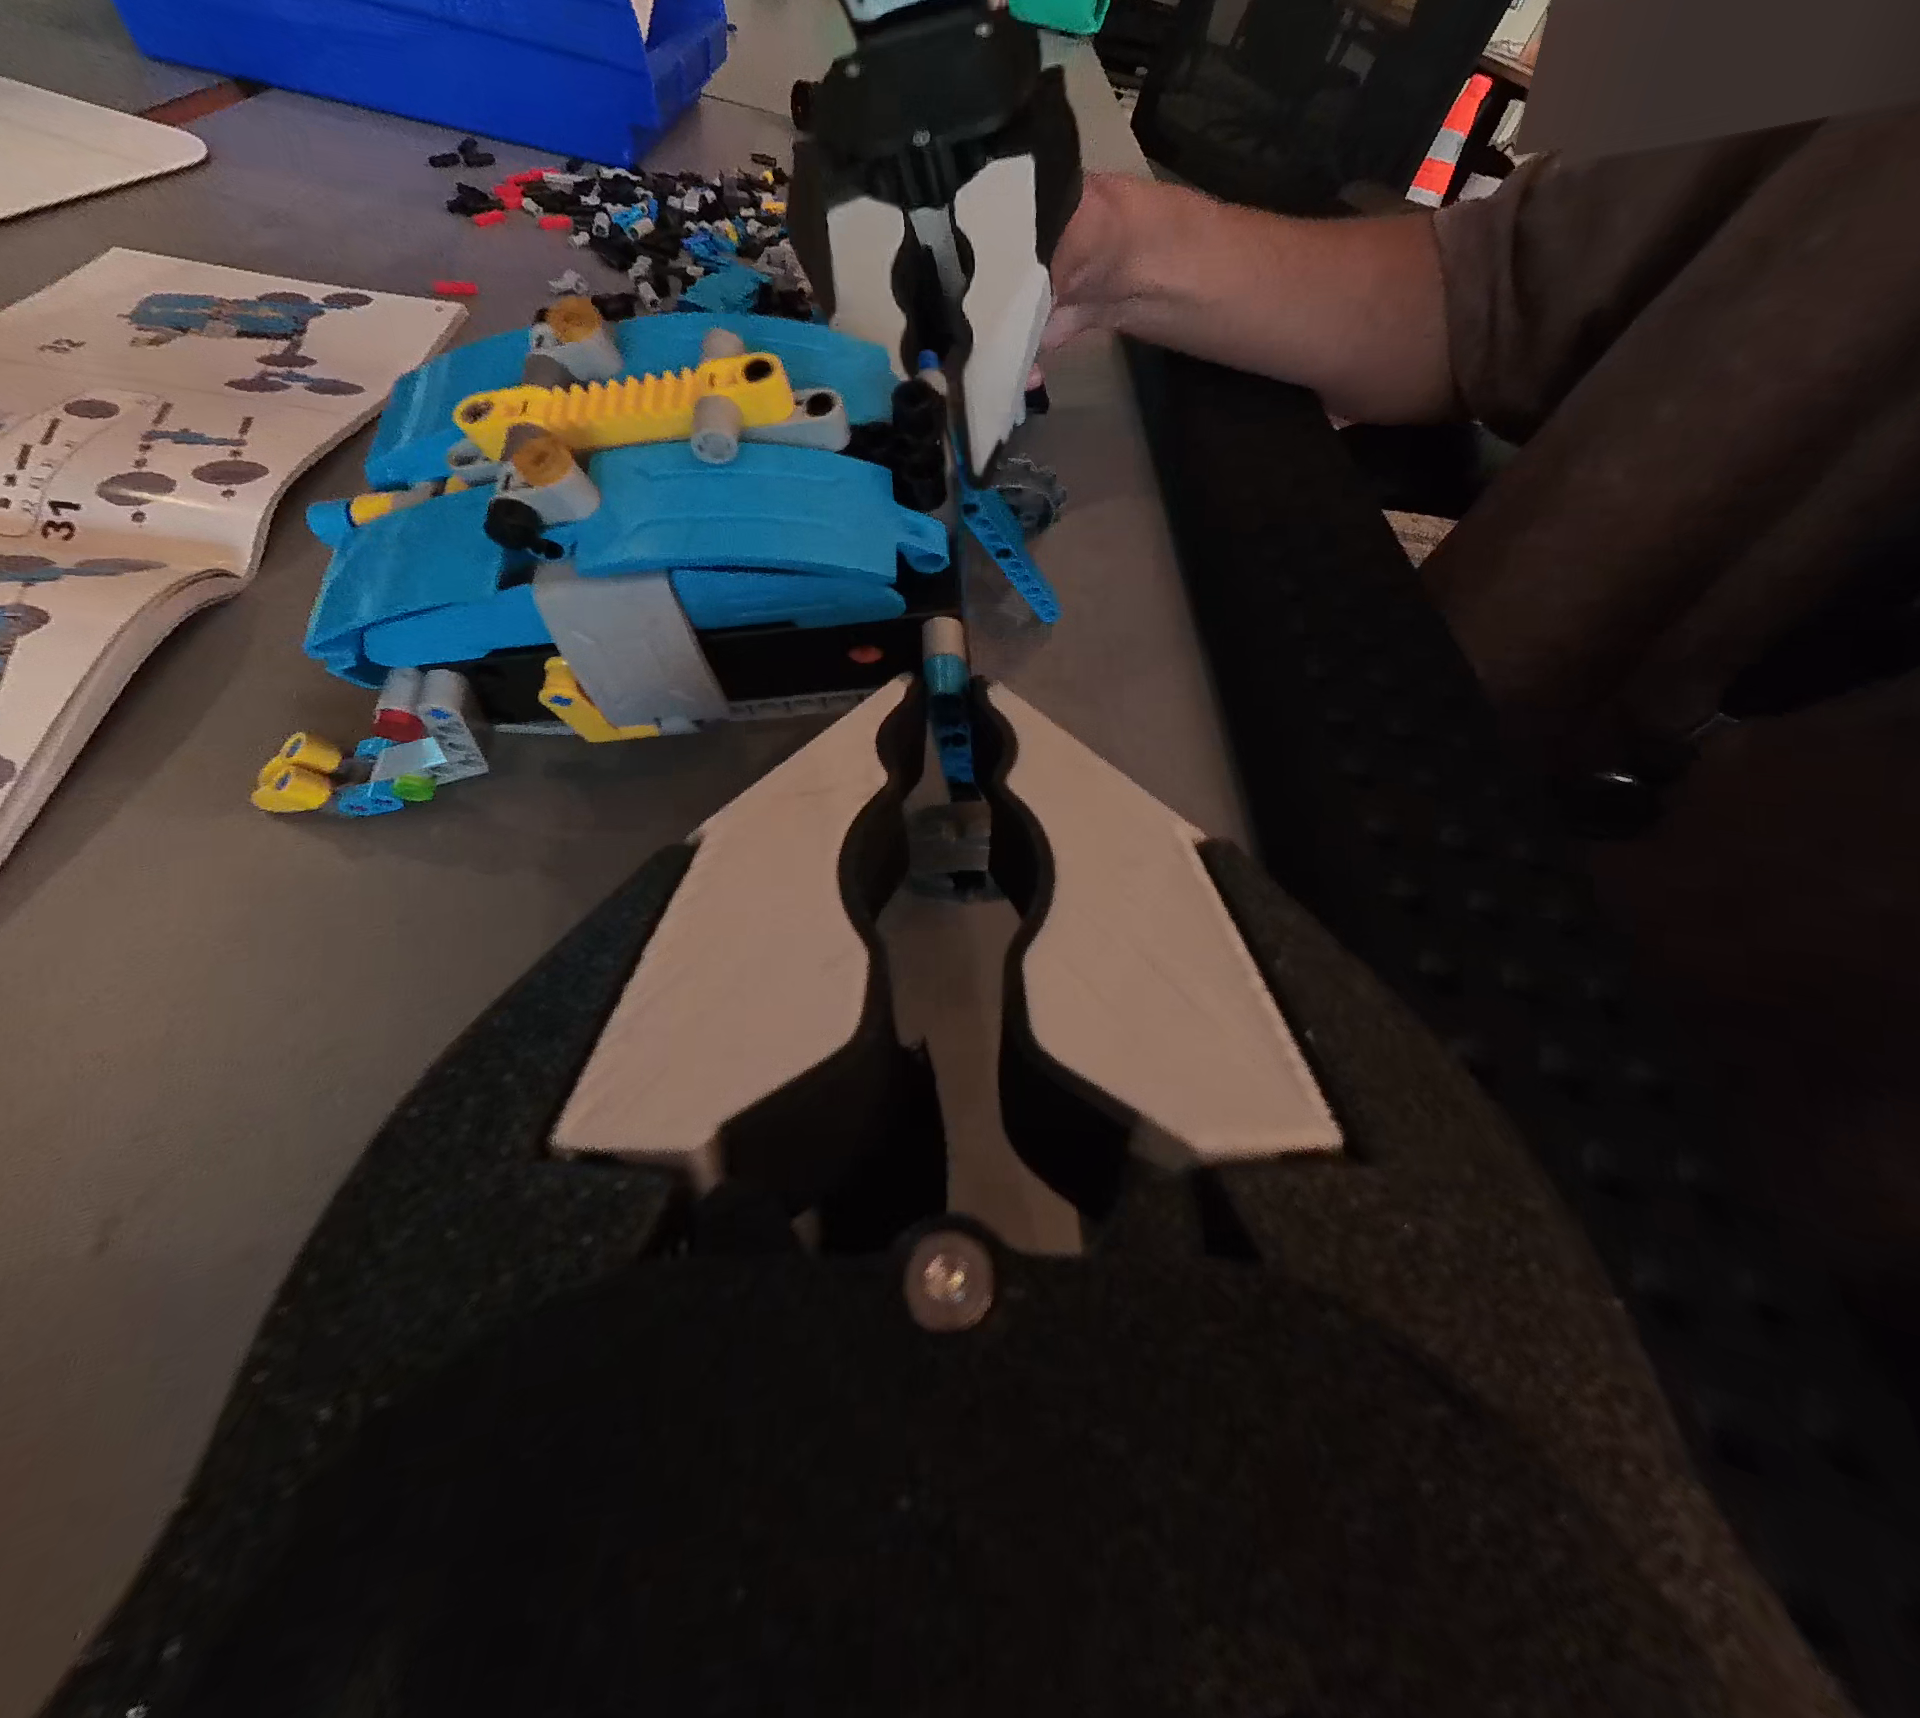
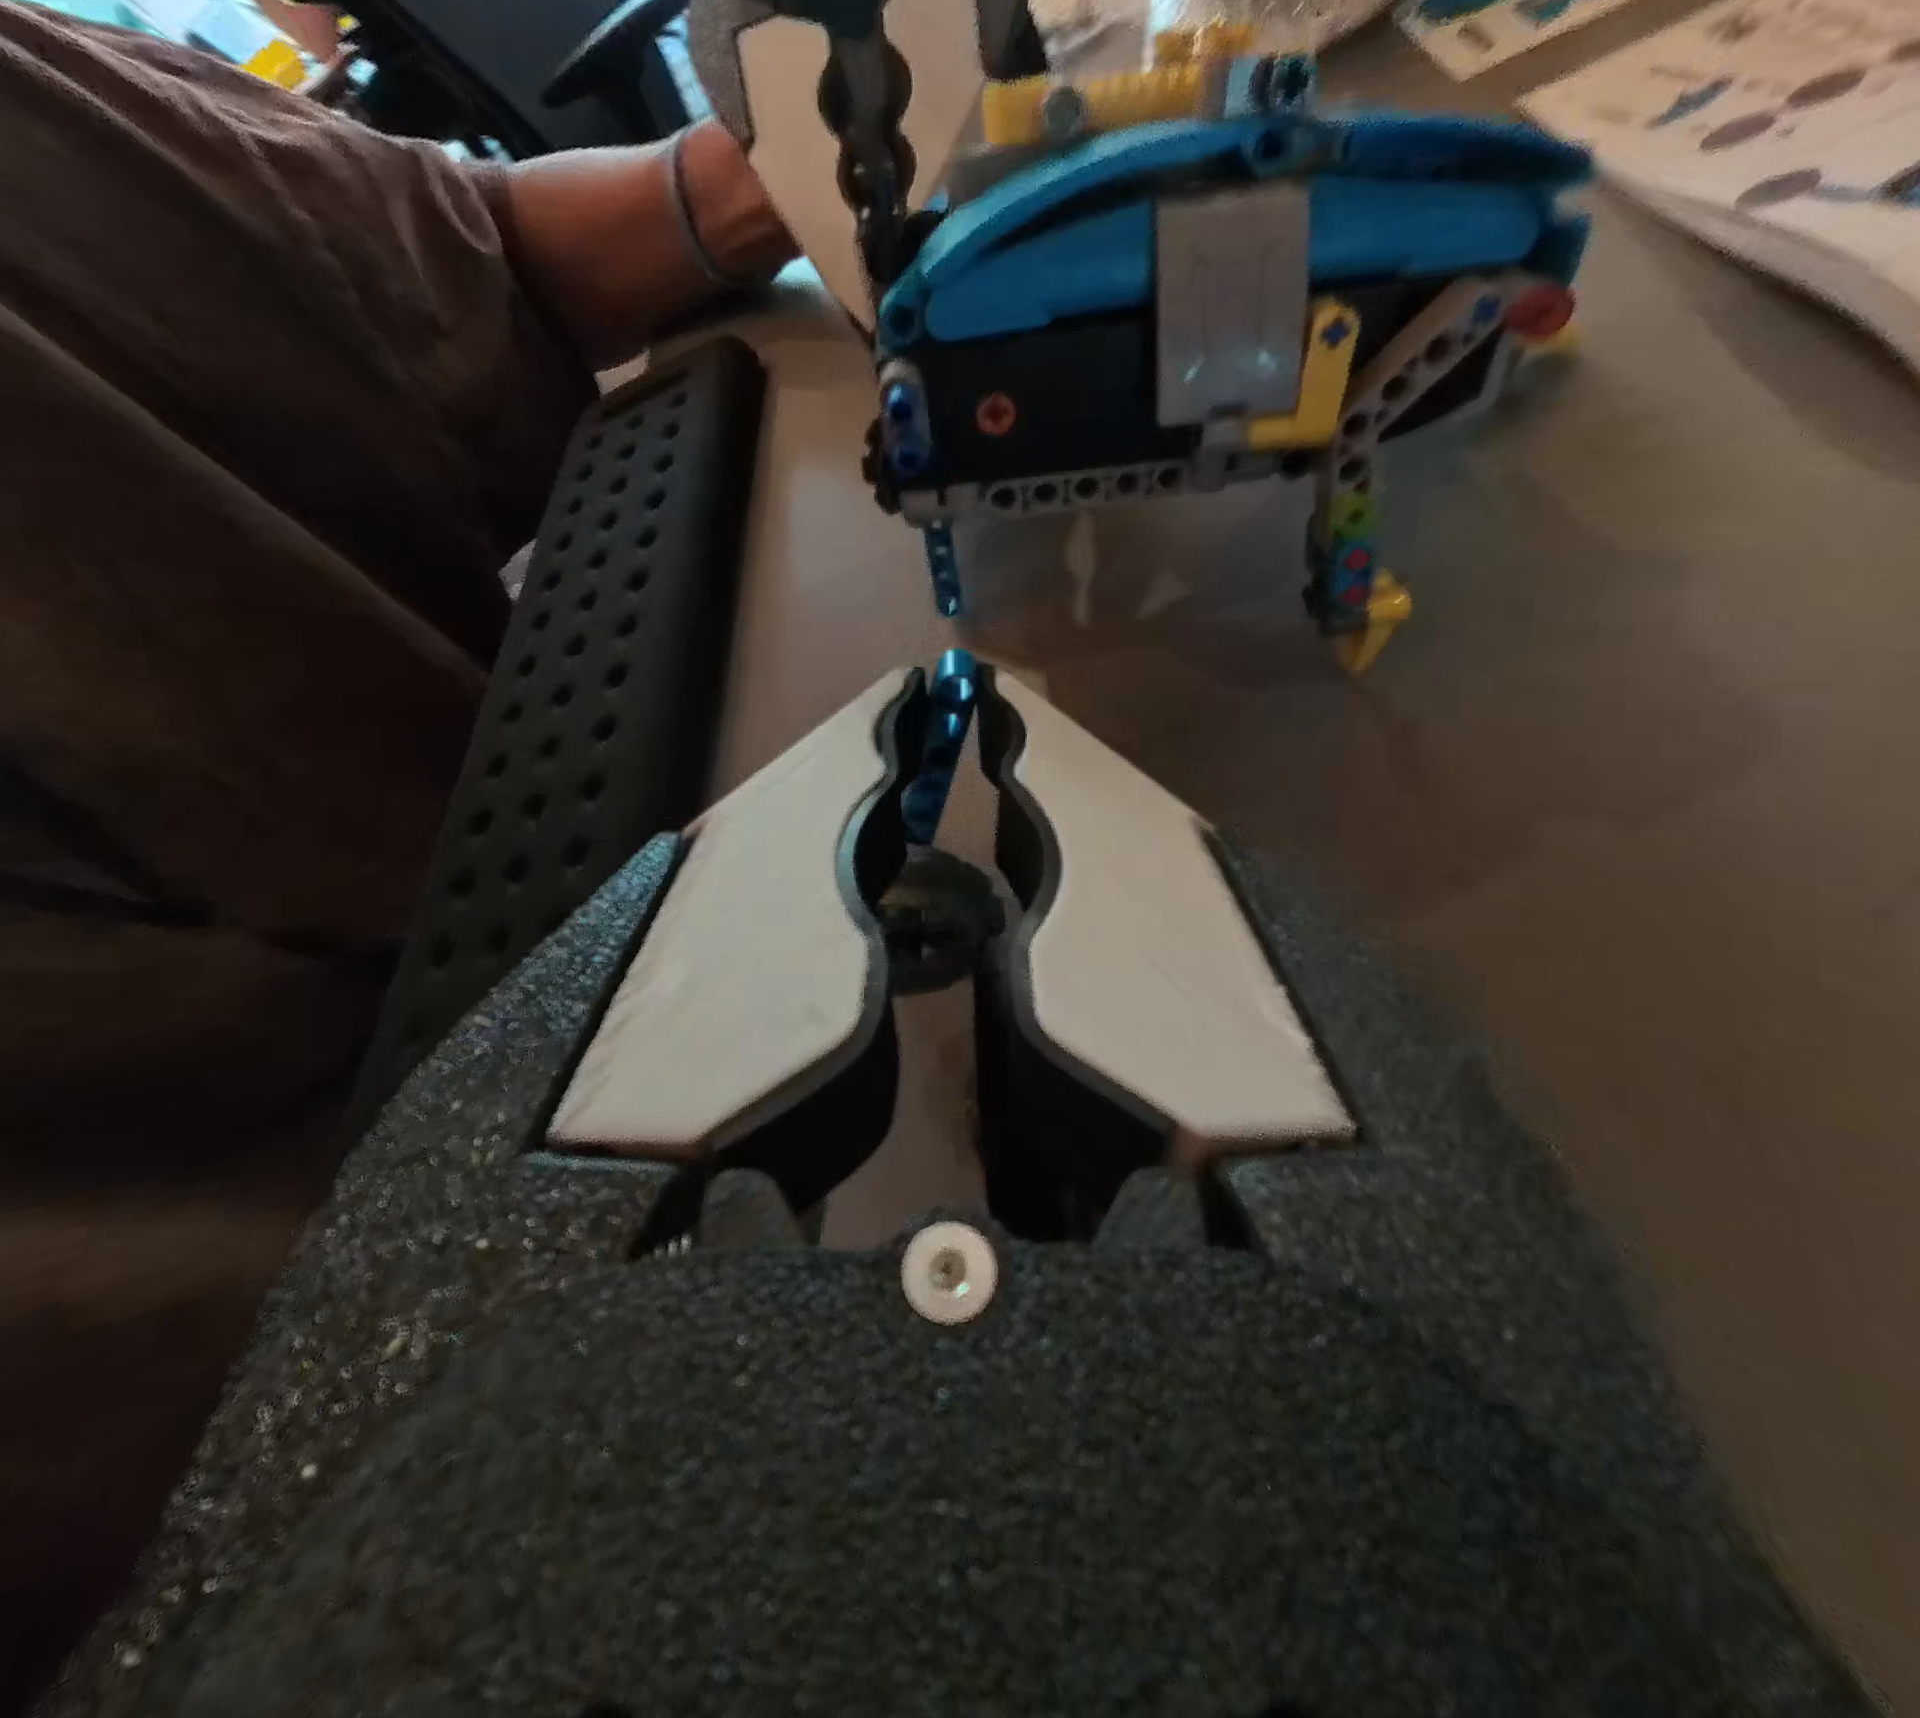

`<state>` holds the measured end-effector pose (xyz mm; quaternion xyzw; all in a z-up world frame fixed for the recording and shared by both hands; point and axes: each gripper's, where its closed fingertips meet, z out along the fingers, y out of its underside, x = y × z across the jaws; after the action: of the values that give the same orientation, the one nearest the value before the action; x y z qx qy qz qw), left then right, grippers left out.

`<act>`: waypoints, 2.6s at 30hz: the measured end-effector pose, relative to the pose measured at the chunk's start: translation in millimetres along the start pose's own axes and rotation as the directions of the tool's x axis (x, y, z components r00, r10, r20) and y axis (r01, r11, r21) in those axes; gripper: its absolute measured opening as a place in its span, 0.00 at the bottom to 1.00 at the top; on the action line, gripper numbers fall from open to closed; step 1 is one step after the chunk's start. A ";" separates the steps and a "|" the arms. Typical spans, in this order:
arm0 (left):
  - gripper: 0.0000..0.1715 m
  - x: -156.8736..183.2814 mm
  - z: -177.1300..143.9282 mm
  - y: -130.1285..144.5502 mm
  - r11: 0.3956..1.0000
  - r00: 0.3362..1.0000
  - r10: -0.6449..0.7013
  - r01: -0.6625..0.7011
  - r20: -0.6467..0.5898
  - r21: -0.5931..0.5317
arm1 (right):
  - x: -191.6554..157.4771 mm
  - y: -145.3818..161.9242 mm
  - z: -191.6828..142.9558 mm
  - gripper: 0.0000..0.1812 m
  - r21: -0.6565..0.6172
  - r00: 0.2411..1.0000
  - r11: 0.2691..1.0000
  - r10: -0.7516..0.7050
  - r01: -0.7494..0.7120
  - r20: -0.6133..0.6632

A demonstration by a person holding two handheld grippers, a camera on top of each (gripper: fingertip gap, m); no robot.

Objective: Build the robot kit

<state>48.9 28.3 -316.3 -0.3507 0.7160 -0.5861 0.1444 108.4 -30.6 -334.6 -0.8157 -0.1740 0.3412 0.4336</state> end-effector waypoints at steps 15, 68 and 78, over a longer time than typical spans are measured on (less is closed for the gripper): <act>0.04 2.7 3.4 3.2 1.000 1.000 0.017 -0.017 -0.008 -0.022 | -9.6 -45.3 16.5 0.05 0.102 0.975 0.973 -0.198 0.207 -0.097; 0.04 12.3 11.8 0.5 0.999 0.999 0.046 -0.046 -0.002 -0.005 | -18.2 -27.8 7.9 0.04 0.112 0.988 0.983 -0.152 0.148 0.033; 0.03 -9.4 -17.8 -1.9 0.999 0.998 0.001 -0.004 0.062 0.045 | 1.0 -46.2 -52.3 0.04 0.288 0.997 0.954 -0.075 0.080 -0.030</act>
<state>45.3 47.7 -311.6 -0.3645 0.6982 -0.5907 0.1751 146.7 -34.8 -276.4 -0.7392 -0.1500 0.3382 0.5628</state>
